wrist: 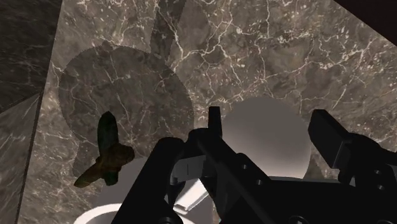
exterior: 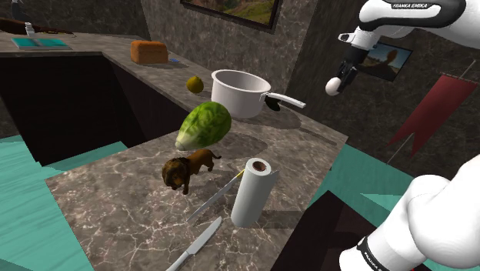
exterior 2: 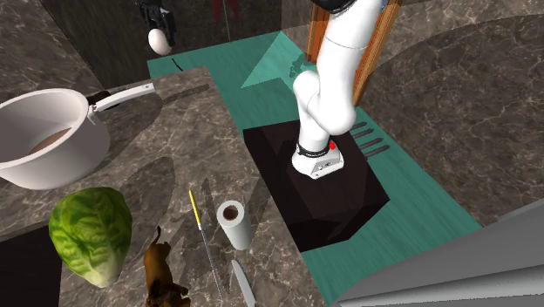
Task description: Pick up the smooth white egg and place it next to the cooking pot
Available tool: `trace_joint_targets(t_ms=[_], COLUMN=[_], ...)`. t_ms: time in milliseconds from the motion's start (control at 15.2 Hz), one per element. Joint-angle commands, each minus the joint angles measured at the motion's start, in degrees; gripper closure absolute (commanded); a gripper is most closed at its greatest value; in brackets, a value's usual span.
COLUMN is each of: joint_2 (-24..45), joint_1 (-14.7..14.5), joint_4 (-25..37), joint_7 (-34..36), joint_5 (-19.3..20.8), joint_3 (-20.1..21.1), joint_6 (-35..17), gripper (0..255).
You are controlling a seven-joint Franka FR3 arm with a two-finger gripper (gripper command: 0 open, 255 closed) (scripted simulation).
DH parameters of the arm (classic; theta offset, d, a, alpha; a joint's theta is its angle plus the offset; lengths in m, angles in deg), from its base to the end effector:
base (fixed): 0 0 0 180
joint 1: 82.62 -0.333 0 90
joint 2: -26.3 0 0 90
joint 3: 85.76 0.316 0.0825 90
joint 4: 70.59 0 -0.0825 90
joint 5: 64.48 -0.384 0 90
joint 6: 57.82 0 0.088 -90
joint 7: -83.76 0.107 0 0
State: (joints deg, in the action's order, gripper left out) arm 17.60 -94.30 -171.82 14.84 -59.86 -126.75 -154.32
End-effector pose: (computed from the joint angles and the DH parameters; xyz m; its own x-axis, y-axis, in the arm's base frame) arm 0.4439 -0.2854 0.6017 0.7622 0.6467 0.0295 0.6463 -0.7628 0.0238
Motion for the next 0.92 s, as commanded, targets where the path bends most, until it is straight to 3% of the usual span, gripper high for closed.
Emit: trace_joint_targets(t_ms=[0,264,858], joint_2=[5.0,16.8,15.3], joint_1=[0.8,5.2,4.6], joint_4=[4.4,14.6,6.3], joint_7=[-4.4,-13.2,-12.7], joint_5=[-3.2,-12.1,-11.0], joint_3=[-2.9,-7.1,-6.4], joint_6=[0.4,2.8,-4.5], gripper=[255,255,255])
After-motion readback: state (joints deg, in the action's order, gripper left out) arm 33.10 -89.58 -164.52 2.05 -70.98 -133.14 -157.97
